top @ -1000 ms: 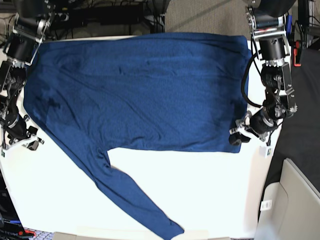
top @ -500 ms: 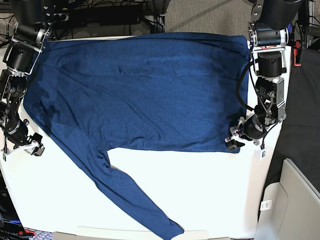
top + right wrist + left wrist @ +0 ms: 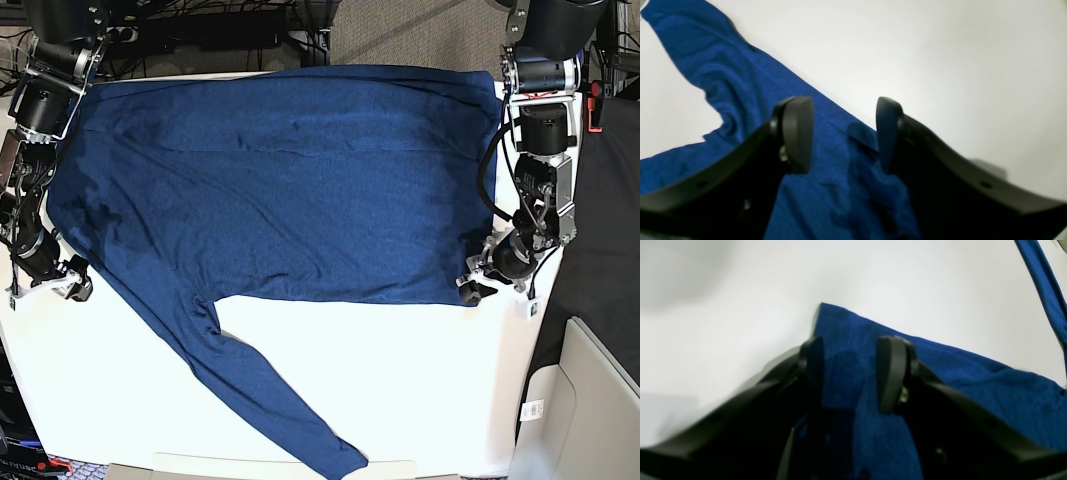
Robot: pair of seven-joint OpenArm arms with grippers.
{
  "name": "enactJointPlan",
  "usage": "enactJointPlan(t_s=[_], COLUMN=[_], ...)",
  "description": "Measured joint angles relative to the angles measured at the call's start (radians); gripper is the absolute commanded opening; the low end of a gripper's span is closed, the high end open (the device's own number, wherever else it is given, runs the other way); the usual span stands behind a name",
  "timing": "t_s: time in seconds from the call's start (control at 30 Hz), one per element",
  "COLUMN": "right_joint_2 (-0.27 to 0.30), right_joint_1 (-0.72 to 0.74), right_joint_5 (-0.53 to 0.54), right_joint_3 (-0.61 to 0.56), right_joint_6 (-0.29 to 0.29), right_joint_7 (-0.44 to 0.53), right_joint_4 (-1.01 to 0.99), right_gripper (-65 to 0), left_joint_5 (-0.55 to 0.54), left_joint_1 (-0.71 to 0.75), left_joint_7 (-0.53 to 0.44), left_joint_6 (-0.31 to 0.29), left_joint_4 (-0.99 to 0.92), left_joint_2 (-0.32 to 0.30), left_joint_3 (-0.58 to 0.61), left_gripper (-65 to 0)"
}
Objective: Fold the T-shirt properly
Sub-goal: 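Grasp the hem corners with both grippers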
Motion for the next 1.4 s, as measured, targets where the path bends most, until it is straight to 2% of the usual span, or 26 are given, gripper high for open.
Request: enactJointPlan(t_s=[0.13,0.23,0.53,0.93,1.03,1.17,1.4], right_joint_2=[0.001,0.000,-0.001,0.000,0.000,0.000,-0.001], right_joint_1=[-0.001,0.000,-0.001,-0.001,0.000,-0.001,0.000], right_joint_5=[-0.002,-0.001,-0.001,-0.002,-0.001,-0.002,-0.007], right_joint_3=[0.000,0.000,0.000,0.000,0.000,0.000,-0.005], right_joint_6=[-0.001,0.000,-0.001,-0.001,0.000,-0.001,0.000], right_joint_7=[0.000,0.000,0.000,0.000,0.000,0.000,0.000], right_joint_4=[0.000,0.000,0.000,0.000,0.000,0.000,0.000], right_gripper=[-35.9,-35.9,-35.9,-35.9,-35.9,-35.9,-35.9], left_joint_5=[-0.001,0.000,-0.001,-0.024,-0.023,-0.008,-0.002], left_joint_1=[0.000,0.005,0.034,0.047,0.047,0.066,0.110], left_joint_7=[-0.007,-0.052,-0.060,0.002,0.016,0.053,0.106], left_joint_6=[-0.005,-0.003,-0.006,-0.021,-0.021,-0.016,-0.010], left_joint_4=[0.000,0.000,-0.002,0.016,0.027,0.071,0.216], left_joint_2=[-0.007,-0.016,-0.008,0.061,0.070,0.071,0.069], left_joint_3=[0.000,0.001,0.005,0.002,0.002,0.002,0.005], left_gripper=[-39.9,-39.9,-39.9,-40.2,-46.2,-63.9,-64.9])
